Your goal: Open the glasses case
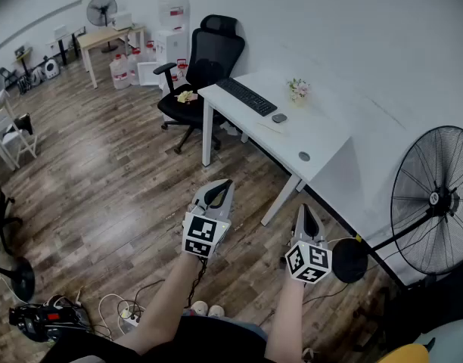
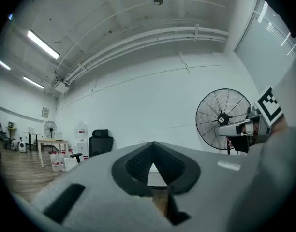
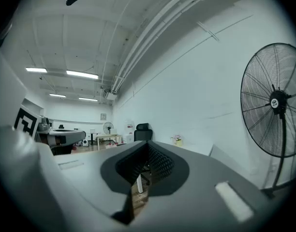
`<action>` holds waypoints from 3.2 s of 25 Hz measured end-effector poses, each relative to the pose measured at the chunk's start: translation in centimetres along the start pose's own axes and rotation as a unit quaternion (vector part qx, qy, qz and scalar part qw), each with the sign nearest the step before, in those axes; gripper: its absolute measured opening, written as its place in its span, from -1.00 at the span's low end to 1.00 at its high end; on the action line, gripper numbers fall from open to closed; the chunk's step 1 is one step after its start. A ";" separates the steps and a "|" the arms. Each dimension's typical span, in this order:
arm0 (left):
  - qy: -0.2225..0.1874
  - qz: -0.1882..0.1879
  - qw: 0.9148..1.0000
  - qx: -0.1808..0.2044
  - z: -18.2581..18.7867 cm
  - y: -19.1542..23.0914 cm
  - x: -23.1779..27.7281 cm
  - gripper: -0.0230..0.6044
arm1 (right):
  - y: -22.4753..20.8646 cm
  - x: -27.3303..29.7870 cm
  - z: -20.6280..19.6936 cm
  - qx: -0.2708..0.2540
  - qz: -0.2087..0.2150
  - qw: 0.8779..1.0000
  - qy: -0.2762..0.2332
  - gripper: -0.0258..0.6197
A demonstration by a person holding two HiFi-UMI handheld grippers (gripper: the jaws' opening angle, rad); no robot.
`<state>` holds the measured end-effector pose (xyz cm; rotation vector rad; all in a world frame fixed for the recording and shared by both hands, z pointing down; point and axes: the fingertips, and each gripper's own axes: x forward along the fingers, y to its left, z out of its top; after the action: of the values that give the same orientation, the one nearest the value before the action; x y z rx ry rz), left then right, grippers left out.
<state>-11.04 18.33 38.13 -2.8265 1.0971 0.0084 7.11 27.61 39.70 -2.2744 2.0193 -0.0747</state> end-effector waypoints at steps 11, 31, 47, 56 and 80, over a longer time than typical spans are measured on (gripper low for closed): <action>0.000 0.000 1.000 -0.001 -0.1 0.3 -0.2 -0.90 | 0.5 -0.1 0.1 0.003 0.002 1.000 -0.004 -0.89; -0.005 -0.001 1.000 -0.001 -0.1 1.1 -0.4 -0.90 | 2.3 0.4 -0.4 -0.001 0.019 1.000 -0.002 -0.72; 0.000 0.005 1.000 -0.011 -1.1 3.6 -0.9 -0.90 | 3.9 2.0 -1.7 0.007 0.020 1.000 0.012 -0.35; 0.003 -0.008 1.000 -0.010 -2.3 5.5 0.1 -0.90 | 4.9 3.4 -2.6 0.004 0.014 1.000 0.014 -0.35; 0.023 0.050 0.998 -0.001 -8.0 15.5 23.1 -0.90 | -6.3 29.1 -4.9 0.010 0.046 0.999 0.016 -0.35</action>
<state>-4.64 -9.36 43.51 -2.7827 1.2477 -0.0464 16.29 -0.72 44.35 -2.1798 2.1257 -0.1254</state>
